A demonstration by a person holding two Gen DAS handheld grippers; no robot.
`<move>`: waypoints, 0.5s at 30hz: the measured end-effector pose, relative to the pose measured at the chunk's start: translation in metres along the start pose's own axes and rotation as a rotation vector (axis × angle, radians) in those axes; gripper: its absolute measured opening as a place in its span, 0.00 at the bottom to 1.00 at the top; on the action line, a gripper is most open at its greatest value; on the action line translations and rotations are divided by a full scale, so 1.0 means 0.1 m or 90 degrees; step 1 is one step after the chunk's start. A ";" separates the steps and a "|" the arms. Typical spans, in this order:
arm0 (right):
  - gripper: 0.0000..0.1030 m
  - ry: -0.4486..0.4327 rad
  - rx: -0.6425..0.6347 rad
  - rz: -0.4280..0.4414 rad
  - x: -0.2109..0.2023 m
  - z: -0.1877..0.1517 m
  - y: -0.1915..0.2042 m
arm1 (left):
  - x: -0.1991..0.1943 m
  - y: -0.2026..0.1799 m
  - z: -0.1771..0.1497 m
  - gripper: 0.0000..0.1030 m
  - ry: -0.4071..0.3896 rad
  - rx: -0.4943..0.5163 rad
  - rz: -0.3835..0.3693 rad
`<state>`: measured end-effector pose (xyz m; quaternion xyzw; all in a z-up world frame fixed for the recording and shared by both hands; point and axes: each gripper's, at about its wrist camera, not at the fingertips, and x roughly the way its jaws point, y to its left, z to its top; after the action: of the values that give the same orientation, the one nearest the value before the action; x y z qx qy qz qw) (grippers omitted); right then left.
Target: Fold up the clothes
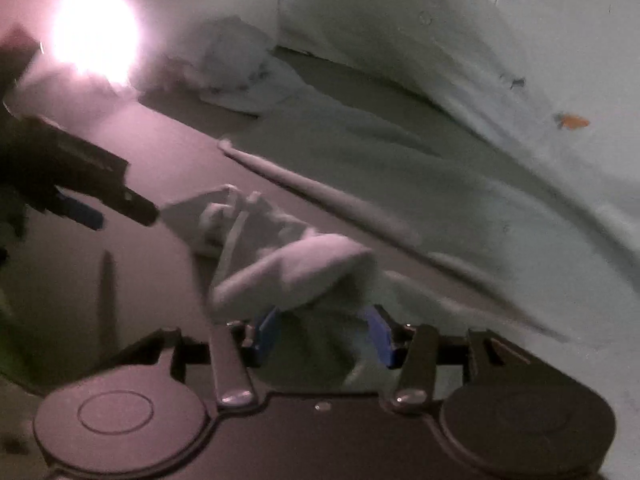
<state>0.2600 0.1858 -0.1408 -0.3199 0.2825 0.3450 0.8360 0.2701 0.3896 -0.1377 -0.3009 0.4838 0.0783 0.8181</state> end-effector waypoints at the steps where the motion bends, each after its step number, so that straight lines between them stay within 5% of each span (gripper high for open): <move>1: 0.54 0.007 -0.028 -0.021 0.03 -0.03 0.03 | 0.01 -0.03 0.00 0.80 0.004 0.005 -0.003; 7: 0.58 0.041 -0.213 -0.141 0.19 -0.23 0.23 | 0.08 -0.14 -0.03 0.80 0.016 0.023 -0.031; 11: 0.58 0.026 -0.336 -0.133 0.22 -0.32 0.38 | 0.23 -0.26 0.01 0.76 0.004 0.078 -0.009; 13: 0.59 0.014 -0.365 -0.109 0.19 -0.34 0.44 | 0.29 -0.32 0.04 0.71 -0.003 0.111 0.001; 15: 0.58 0.010 -0.390 -0.094 0.21 -0.36 0.51 | 0.33 -0.39 0.04 0.50 -0.016 0.145 0.012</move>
<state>0.2252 0.1963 -0.1956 -0.5794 0.1474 0.3498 0.7212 0.3068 0.3555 -0.1475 -0.2003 0.4818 0.0343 0.8524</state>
